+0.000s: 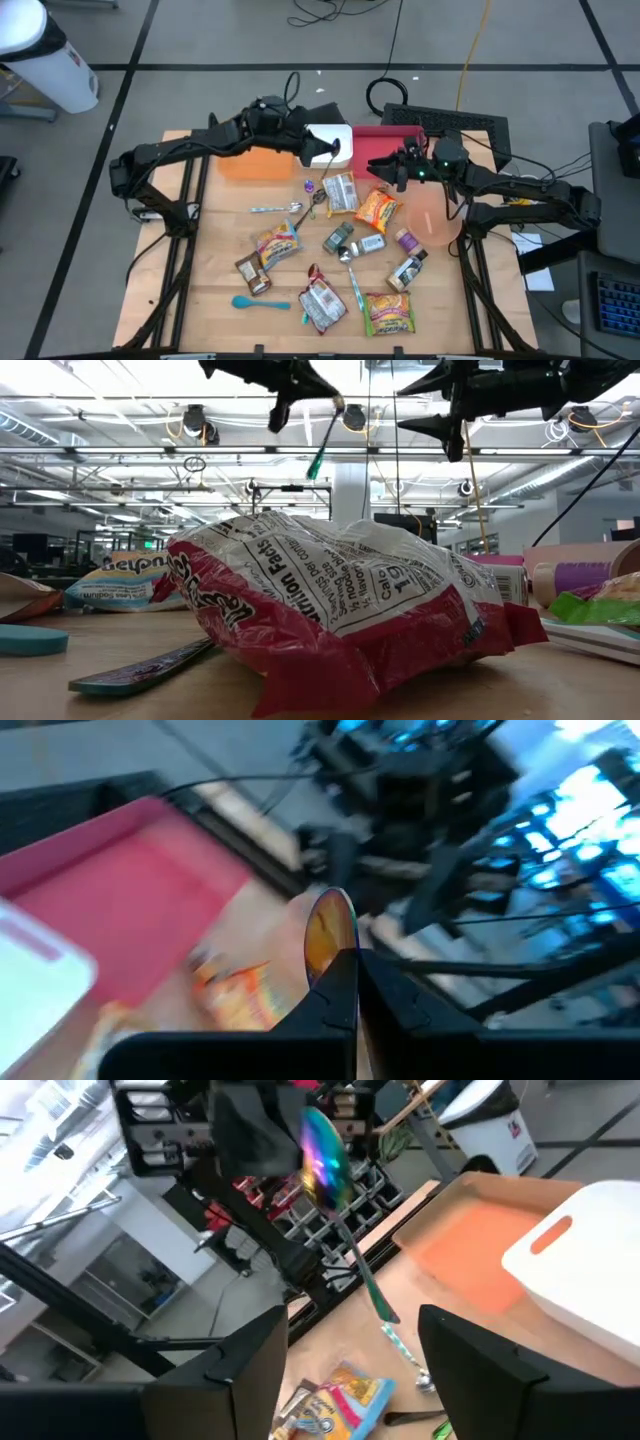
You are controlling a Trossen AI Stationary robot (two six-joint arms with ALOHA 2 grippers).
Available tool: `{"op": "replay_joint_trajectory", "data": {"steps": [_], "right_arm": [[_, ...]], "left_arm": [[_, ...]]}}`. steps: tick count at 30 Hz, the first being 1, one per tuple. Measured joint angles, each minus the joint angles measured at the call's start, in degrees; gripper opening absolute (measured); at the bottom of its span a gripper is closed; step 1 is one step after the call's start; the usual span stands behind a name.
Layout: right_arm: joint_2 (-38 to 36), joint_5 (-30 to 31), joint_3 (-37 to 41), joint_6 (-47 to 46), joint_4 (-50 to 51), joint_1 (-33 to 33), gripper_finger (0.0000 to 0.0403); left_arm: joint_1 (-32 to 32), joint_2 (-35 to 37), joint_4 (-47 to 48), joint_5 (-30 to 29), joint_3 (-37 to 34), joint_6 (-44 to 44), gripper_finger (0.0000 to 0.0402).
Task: Pick & Place Food Item
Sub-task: Put the violet spoon into the red bin
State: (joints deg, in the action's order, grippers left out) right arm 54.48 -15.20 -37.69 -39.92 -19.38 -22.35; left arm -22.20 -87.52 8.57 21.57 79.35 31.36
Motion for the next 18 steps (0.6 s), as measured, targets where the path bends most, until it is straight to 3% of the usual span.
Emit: {"op": "replay_joint_trajectory", "data": {"steps": [8, 18], "right_arm": [[6.7, -1.4, 0.0, -0.3, -13.6, 2.8, 0.0255], [15.7, -1.4, 0.0, -1.8, -27.2, 3.5, 0.0250]], "left_arm": [[0.0, -1.0, -11.5, 6.3, 0.0, 3.5, 0.0003], [0.3, -1.0, -16.8, 12.0, 0.0, 5.2, 0.0003]]}}
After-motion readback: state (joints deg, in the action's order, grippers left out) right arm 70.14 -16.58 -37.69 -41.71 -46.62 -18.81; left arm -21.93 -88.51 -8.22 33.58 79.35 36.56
